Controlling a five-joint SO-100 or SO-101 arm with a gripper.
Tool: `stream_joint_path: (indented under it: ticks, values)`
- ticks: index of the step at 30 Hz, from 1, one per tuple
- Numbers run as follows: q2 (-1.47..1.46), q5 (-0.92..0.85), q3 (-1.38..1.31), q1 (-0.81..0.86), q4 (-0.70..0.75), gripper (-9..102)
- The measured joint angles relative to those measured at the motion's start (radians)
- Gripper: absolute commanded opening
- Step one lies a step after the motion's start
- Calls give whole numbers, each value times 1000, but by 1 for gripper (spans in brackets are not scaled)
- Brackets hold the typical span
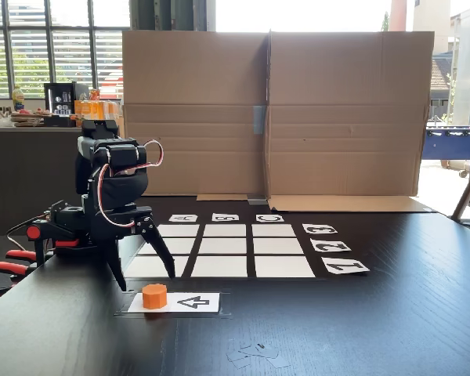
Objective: Pick up the round, orange token and place it in the grid on square A1.
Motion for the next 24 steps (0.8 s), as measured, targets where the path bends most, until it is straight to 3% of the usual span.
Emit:
stream_joint_path:
  ticks: [24]
  values:
    - [-91, 20, -21, -54, 0, 30]
